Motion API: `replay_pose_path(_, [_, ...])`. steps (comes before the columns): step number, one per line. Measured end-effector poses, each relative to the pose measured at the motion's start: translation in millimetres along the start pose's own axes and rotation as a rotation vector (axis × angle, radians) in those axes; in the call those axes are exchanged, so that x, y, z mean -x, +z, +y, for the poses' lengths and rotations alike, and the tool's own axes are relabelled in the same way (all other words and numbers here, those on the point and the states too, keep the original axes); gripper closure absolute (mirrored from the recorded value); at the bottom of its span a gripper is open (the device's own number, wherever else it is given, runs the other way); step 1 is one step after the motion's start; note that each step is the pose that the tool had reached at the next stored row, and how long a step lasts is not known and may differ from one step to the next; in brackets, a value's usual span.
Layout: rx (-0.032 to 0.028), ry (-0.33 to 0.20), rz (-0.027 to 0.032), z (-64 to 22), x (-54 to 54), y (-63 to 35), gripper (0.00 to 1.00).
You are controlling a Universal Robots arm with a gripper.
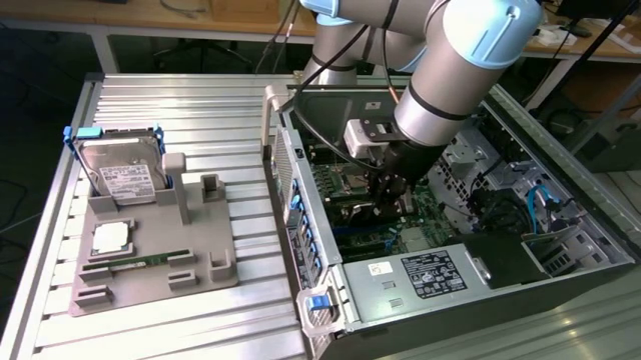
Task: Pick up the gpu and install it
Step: 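Insert the gpu into the slot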
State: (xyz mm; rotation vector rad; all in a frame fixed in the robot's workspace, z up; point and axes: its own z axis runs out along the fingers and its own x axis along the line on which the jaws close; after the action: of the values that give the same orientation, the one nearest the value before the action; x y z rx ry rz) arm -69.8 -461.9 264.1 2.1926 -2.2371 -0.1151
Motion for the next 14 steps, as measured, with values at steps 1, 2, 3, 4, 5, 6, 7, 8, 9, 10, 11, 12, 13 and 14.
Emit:
replay_pose_path(1, [0.0,0.0,-0.0001,0.3,-0.2,0.0,0.73])
replay_pose_path(2, [-0.0001,0.0,-0.0001,0.8,-0.4,0.1,0.73])
replay_pose_path(3, [0.0,0.0,0.0,1.0,-1.9,0.2,0.73])
replay_pose_path(4, [0.0001,0.0,0.0,1.0,-2.6,0.2,0.73])
replay_pose_path(5, [0.0,0.0,-0.0001,1.0,-2.7,0.2,0.73])
replay_pose_path(6, [0.0,0.0,0.0,1.0,-2.7,0.2,0.73])
replay_pose_path(7, [0.0,0.0,-0.0001,1.0,-2.7,0.2,0.73])
replay_pose_path(8, [0.0,0.0,-0.0001,0.9,-2.7,0.2,0.73])
replay_pose_path(9, [0.0,0.0,-0.0001,1.0,-2.7,0.2,0.73])
replay_pose_path(10, [-0.0001,0.0,-0.0002,1.0,-2.7,0.1,0.73])
replay_pose_path(11, [-0.0001,0.0,-0.0001,1.0,-2.7,-0.2,0.73])
replay_pose_path(12, [0.0,0.0,0.0,1.0,-2.7,-0.6,0.73])
replay_pose_path(13, [0.0,0.0,-0.0001,1.0,-2.7,-0.7,0.73])
replay_pose_path(14, [-0.0001,0.0,-0.0001,1.0,-2.7,-0.7,0.73])
